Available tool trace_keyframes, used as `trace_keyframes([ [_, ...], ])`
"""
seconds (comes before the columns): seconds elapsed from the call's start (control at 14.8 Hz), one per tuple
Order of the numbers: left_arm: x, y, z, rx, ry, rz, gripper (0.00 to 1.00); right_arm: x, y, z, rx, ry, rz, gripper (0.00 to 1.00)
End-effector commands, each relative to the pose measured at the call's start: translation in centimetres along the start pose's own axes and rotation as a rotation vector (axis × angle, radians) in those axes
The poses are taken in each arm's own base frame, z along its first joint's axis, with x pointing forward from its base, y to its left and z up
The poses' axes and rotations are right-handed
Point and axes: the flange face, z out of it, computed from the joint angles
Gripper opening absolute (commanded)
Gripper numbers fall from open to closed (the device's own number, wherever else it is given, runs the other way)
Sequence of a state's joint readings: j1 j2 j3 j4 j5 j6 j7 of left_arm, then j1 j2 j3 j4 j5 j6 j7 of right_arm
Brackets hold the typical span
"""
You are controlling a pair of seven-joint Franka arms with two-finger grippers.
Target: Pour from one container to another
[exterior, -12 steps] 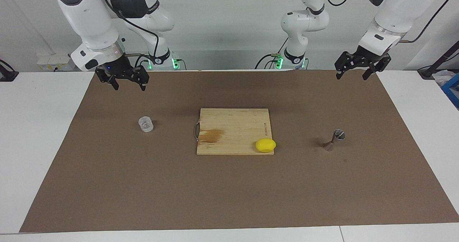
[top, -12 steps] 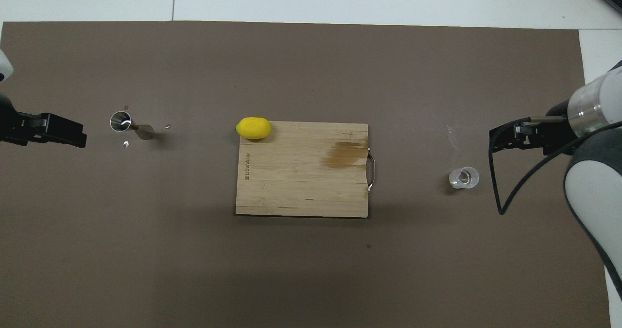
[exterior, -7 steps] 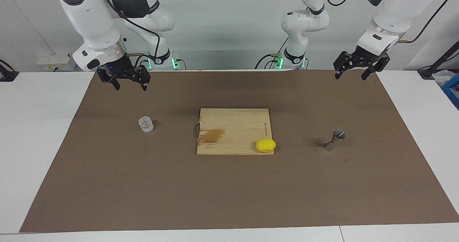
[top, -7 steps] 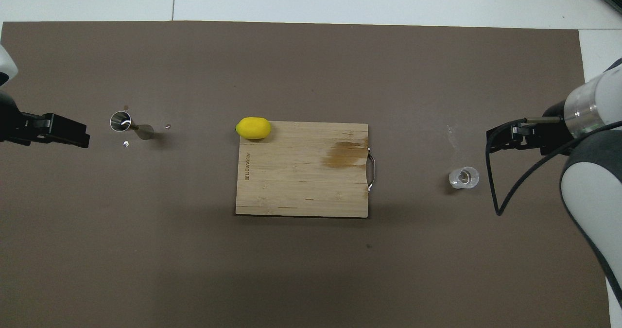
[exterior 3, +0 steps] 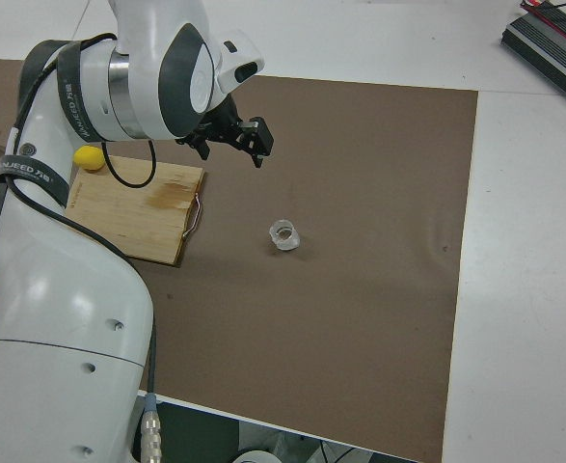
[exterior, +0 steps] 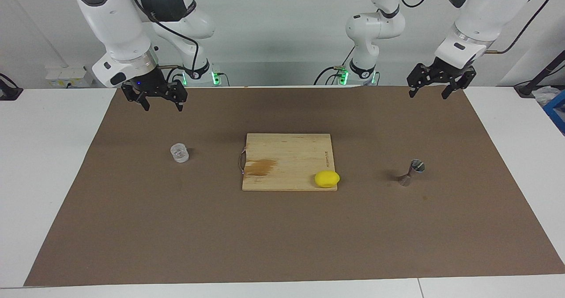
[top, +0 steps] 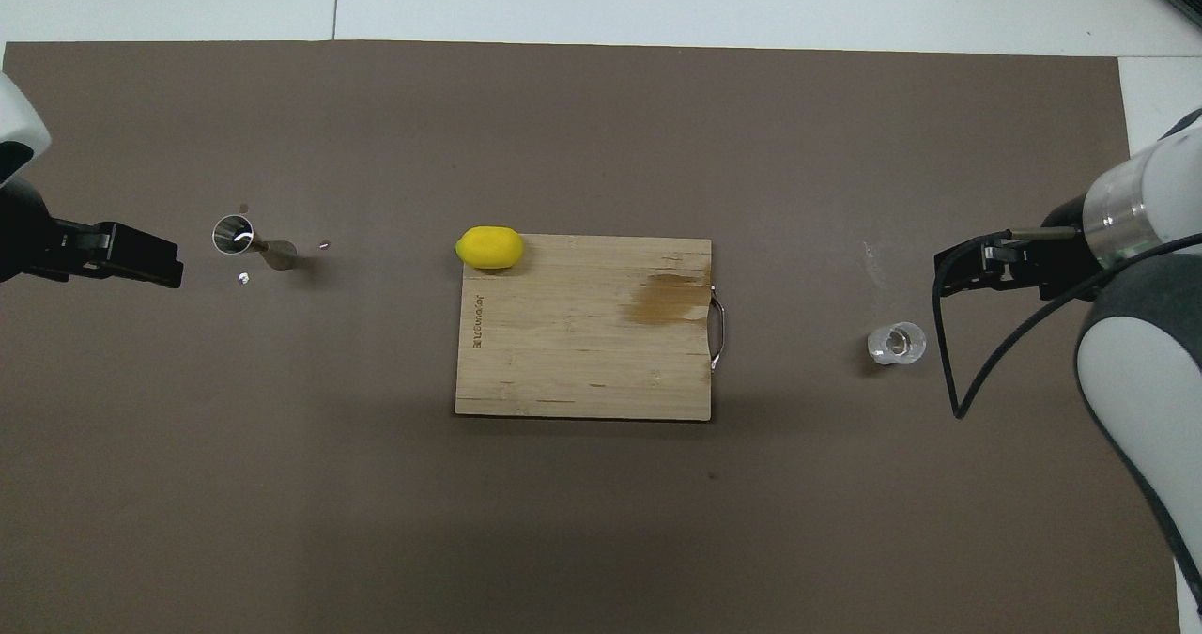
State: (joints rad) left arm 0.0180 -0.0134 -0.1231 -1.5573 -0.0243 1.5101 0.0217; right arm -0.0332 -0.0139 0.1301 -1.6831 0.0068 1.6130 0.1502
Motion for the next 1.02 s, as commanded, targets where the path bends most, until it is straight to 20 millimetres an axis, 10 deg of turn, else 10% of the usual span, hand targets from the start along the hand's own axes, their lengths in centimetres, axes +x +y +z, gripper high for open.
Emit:
trace_keyframes([
  [0.0,-0.6,-0.4,1.2,0.001,-0.038,0.000,1.00,-0.3,0.1,-0.4,0.013,0.005,-0.022,1.00],
  [0.34,-0.1,-3.4,4.6,-0.078,-0.116,-0.097,1.00,-0.3,-0.1,-0.3,0.011,0.004,-0.025,1.00],
  [0.95,2.5,-10.0,13.5,-0.378,-0.306,-0.920,1.00,-0.4,-0.3,-0.4,0.011,0.004,-0.028,1.00],
])
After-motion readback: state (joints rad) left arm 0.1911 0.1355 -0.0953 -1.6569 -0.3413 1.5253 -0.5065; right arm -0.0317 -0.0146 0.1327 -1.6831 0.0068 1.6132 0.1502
